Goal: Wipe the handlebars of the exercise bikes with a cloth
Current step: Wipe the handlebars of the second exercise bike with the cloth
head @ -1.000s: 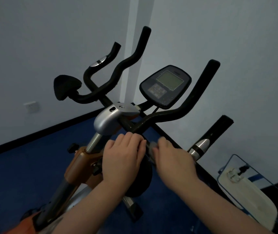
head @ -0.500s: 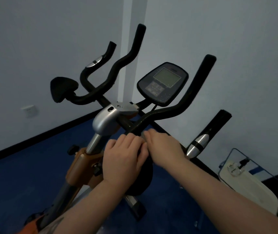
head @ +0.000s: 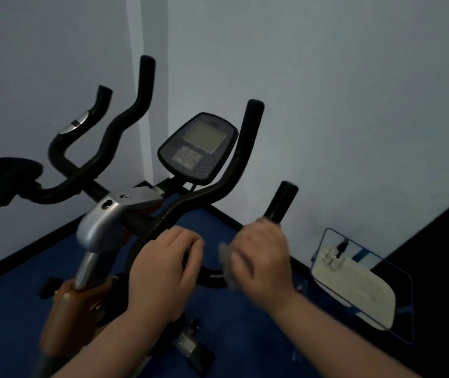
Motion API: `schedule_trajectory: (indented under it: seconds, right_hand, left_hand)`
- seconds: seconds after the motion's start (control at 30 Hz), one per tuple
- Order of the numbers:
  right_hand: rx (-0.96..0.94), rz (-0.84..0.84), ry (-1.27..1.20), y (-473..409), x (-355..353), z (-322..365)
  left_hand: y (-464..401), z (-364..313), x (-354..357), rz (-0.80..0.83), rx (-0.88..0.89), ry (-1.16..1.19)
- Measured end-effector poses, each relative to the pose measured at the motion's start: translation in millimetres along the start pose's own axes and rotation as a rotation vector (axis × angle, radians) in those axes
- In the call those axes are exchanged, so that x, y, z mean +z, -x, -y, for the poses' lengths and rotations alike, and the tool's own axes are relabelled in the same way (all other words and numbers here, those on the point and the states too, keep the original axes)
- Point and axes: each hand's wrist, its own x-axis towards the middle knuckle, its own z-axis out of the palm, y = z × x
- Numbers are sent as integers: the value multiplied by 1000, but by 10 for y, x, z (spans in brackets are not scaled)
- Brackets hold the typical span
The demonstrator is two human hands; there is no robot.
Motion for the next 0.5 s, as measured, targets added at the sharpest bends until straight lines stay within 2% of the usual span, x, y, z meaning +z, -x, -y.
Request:
schedule_trajectory:
  seconds: [0.1, 0.17, 0.23, 0.3, 0.33, 0.4, 0.5]
  right_hand:
    - [-326, 117, 55, -77, -125, -257]
    - [-400, 108, 162, -377, -320, -542]
    - [-286, -2, 213, -460, -327, -610]
    - [-11, -143, 105, -215, -89, -353]
    - [41, -171, 47, -69, 36, -248]
    - [-123, -131, 46, 34, 75, -234]
    - [-455, 38, 222, -372, -273, -643]
  left_hand:
    - [5, 11, 19, -11, -4, -4]
    - [4, 11, 9, -7, -10, 1]
    - [8, 7, -2, -7, -17, 1]
    - [8, 1, 3, -12, -25, -4]
    - [9, 2, 6, -16, -29, -7]
    - [9, -3, 12, -22, -26, -14]
    - [9, -5, 5, -4, -18, -28]
